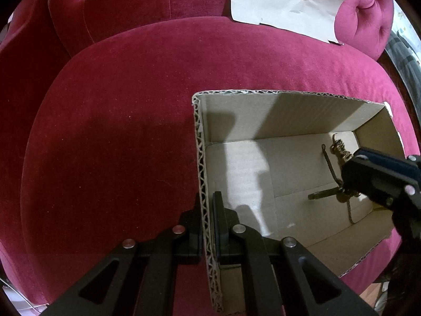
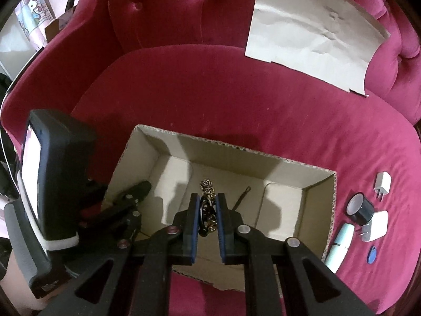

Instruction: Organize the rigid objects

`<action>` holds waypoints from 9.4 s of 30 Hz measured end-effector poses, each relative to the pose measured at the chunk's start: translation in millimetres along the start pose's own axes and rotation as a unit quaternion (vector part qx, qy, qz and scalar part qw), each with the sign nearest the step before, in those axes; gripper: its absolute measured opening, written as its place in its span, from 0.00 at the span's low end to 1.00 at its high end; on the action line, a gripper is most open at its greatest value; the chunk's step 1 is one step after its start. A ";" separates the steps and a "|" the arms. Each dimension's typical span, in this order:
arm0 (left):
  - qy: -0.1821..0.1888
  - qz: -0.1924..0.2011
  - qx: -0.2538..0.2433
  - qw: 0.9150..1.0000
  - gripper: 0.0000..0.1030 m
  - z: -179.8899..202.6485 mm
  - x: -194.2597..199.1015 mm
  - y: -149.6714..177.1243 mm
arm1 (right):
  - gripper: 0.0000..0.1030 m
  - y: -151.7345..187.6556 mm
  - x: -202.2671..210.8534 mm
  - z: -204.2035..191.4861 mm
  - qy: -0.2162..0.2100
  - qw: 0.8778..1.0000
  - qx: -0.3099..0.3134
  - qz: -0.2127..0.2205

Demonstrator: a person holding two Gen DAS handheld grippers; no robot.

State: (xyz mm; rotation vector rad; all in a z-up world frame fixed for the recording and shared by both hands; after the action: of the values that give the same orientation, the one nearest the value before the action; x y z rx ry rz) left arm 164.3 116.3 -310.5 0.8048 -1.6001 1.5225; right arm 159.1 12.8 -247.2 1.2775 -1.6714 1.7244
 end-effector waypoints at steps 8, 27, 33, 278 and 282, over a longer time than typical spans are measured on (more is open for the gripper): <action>0.000 0.000 0.000 1.000 0.05 1.5 0.3 -1.5 | 0.12 -1.3 0.7 2.6 0.001 1.000 -0.006 0.002; -0.001 0.002 0.000 1.000 0.06 2.5 0.0 -0.8 | 1.00 -9.5 7.5 21.0 0.051 0.999 0.002 0.019; -0.002 0.002 -0.002 1.000 0.06 1.5 -0.9 -0.6 | 1.00 -9.6 14.4 24.2 0.054 0.998 0.006 0.022; -0.010 0.019 -0.008 1.000 0.05 4.1 6.5 2.6 | 0.61 5.3 4.7 26.5 0.032 0.998 -0.047 0.005; -0.010 0.018 -0.007 1.000 0.05 4.1 6.4 2.8 | 0.85 2.2 8.4 30.0 0.039 0.998 -0.047 0.013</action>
State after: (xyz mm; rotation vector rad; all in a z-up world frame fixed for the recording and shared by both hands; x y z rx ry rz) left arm 158.2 112.9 -306.3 0.7894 -1.6472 1.5310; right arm 162.8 -18.2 -245.9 1.1376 -1.7104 1.6675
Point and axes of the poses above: each gripper's, at about its wrist camera, not at the fingertips, and x roughly against the way its jaws point, z to its right, y to its underside, the point moved 9 cm from there along -x, roughly the way its jaws point, and after that the axes turned 11 degrees about z, right-handed, at the moved point
